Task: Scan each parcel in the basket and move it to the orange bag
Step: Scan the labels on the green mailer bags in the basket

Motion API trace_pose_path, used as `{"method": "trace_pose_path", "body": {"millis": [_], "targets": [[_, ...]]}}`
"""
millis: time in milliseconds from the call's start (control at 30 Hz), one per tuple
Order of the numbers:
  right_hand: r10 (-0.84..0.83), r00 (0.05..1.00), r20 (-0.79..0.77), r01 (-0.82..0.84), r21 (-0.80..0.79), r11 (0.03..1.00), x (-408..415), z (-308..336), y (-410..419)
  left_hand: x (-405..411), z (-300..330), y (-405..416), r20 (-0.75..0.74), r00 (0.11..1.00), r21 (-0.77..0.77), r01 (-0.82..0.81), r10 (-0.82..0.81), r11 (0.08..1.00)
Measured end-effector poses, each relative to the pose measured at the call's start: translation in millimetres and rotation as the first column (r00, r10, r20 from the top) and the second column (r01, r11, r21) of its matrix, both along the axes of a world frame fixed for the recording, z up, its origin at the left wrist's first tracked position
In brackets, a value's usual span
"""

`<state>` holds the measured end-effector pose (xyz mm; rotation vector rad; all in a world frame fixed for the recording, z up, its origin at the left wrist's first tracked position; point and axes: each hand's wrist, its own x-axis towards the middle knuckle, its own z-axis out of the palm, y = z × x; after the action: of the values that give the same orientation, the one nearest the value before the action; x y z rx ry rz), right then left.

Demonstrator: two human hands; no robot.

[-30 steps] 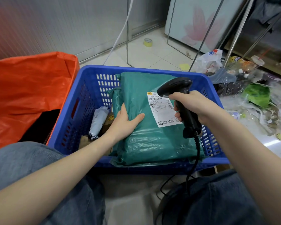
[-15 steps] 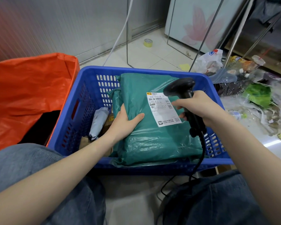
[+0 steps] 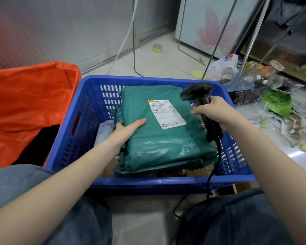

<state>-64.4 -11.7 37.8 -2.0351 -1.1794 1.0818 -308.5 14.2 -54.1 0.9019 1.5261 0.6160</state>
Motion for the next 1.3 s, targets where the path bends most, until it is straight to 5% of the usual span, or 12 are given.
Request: {"method": "trace_pose_path", "body": {"millis": [400, 567, 900, 1100, 1300], "targets": [[-0.126, 0.988, -0.084, 0.129, 0.027, 0.991, 32, -35, -19, -3, 4, 11, 0.15, 0.989, -0.11, 0.018, -0.001, 0.994], [-0.119, 0.958, -0.262, 0.129, 0.021, 0.991, 29, -43, -21, -2, 6, 9, 0.251, 0.968, -0.158, 0.04, 0.001, 0.987], [-0.119, 0.982, -0.146, 0.127, 0.047, 0.991, 64, -43, -26, 47, 15, -6, 0.341, 0.939, -0.024, -0.039, 0.045, 0.999], [-0.115, 0.993, -0.03, 0.117, 0.113, 0.987, 77, -44, -28, 92, 28, -4, 0.088, 0.996, 0.141, -0.035, 0.023, 0.989], [-0.11, 0.986, -0.125, 0.132, 0.187, 0.973, 72, -40, -25, 140, 58, -21, -0.229, 0.973, 0.301, 0.086, -0.016, 0.95]]}}
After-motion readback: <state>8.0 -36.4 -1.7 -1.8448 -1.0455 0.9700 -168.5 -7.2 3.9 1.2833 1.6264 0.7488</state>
